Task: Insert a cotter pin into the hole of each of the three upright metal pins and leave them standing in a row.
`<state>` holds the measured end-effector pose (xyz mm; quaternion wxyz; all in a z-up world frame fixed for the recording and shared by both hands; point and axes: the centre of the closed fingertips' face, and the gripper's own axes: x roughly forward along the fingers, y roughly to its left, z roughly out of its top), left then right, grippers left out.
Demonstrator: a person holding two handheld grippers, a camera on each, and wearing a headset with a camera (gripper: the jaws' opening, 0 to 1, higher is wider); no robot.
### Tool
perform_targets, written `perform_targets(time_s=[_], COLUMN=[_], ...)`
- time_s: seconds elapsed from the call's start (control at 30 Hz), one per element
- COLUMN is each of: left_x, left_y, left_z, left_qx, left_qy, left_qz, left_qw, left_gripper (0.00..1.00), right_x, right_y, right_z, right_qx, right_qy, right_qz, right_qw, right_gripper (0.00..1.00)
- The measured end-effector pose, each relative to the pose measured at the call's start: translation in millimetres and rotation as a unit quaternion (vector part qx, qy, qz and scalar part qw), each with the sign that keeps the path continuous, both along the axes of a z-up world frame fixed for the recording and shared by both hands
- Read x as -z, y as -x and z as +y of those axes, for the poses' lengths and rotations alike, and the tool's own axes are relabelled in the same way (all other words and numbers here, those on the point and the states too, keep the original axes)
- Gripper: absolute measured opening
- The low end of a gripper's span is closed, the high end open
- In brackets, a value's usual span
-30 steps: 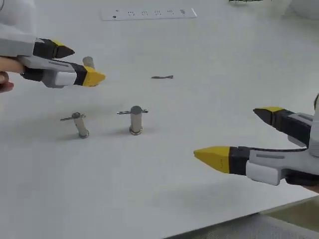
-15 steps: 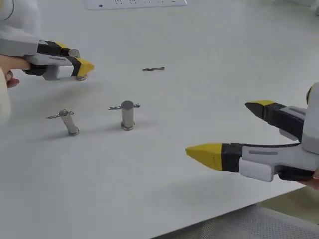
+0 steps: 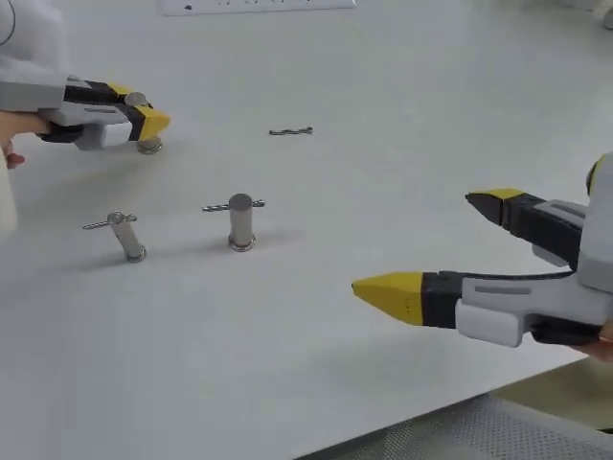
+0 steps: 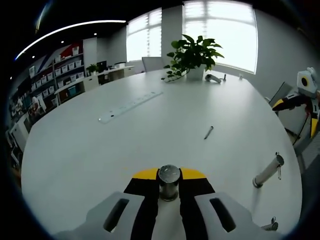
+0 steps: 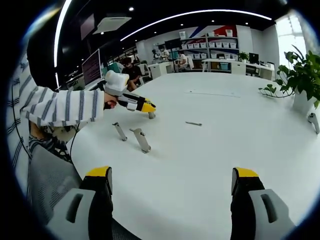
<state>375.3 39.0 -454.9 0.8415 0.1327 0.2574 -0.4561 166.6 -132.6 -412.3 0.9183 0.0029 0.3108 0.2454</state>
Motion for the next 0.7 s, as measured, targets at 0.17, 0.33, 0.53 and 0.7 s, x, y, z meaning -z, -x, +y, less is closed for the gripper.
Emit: perform_targets(time_s=[0.17,0.33,0.53,0.7], left_x=[-1.2,-2.3,-10.7,-27.0], left_y=[2.5,3.1,6.3,14.6], left_z=[0.0,1.7,5.2,9.3], left_qx=[0.0,-0.016,-0.02,-0.019], left_qy=[-0.008,-0.001,0.003,0.005], left_qz=[-0.009,-0.002,-0.003,-0.002], left_qw=[0.9999,0.9999,0.9998,0.9998], left_gripper=[0.1,0.1,0.1,0.1], right_x=[0.8,0.0,-1.9,-3.7], right_y=[-0.5,-1.1,-1.9,-2.3], right_z=[1.4,4.3,3.5,4.1], right_qx=[-0.003,-0.004,-0.004,-0.005], right_qy=[0.0,-0.005,-0.006,-0.009], right_qz=[0.001,-0.001,-0.004,-0.008], right_qw=[1.0,1.0,1.0,0.9999], right_gripper=[0.96,0.97,0.97,0.96])
